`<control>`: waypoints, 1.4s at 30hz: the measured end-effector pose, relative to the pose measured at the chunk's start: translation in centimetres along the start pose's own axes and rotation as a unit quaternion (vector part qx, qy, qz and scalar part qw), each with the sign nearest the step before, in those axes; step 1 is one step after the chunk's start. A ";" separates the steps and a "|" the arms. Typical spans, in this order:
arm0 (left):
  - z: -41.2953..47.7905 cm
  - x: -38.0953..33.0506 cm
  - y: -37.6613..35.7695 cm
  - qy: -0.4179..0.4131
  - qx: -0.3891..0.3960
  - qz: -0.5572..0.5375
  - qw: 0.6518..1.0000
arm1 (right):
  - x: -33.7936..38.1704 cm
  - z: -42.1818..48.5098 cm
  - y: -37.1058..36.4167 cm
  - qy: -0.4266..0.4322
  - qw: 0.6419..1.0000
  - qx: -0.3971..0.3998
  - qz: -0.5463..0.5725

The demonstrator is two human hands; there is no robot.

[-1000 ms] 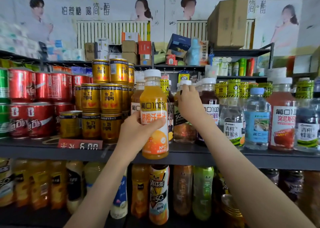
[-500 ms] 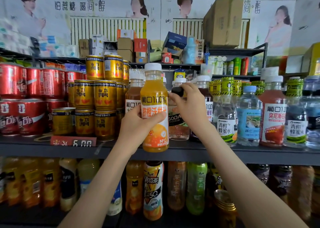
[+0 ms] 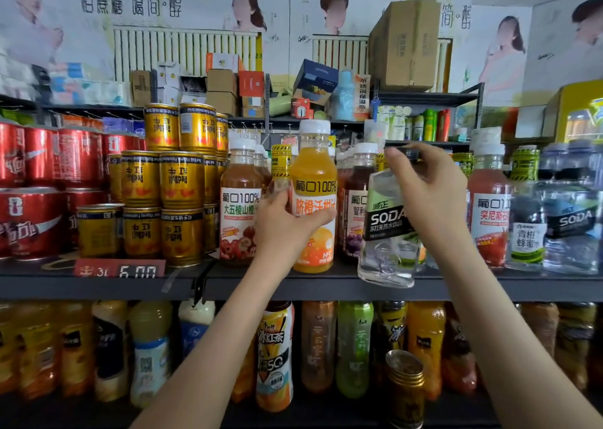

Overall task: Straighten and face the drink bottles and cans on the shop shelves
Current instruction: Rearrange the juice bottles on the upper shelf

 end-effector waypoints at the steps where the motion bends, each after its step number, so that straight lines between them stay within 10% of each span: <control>1: 0.1 -0.1 -0.5 -0.004 -0.007 0.007 1.000 | -0.2 -0.1 0.2 -0.003 1.000 0.005 -0.007; 19: -0.5 0.8 -4.8 -0.094 -0.106 0.378 0.915 | -2.2 -0.6 1.3 -0.009 0.998 0.054 -0.023; 29: -3.6 -0.7 -5.0 -0.169 -0.128 0.278 0.937 | -2.4 -1.5 2.9 -0.059 0.993 0.072 0.067; 35: -7.8 -4.5 -10.1 -0.151 0.196 0.082 0.965 | -3.1 -1.7 7.6 -0.070 0.993 0.060 0.073; 42: -10.7 -9.8 -18.7 -0.150 0.147 0.030 0.977 | -4.4 0.1 17.8 -0.022 1.000 0.008 0.018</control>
Point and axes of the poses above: each hand's wrist, its own z-axis towards the middle knuckle, its own y-axis out of the back of the hand, x = y × z, the point moved 1 cm from there along z, towards the middle knuckle, and after that the axes turned 10 degrees about z, right-handed, at the moved point
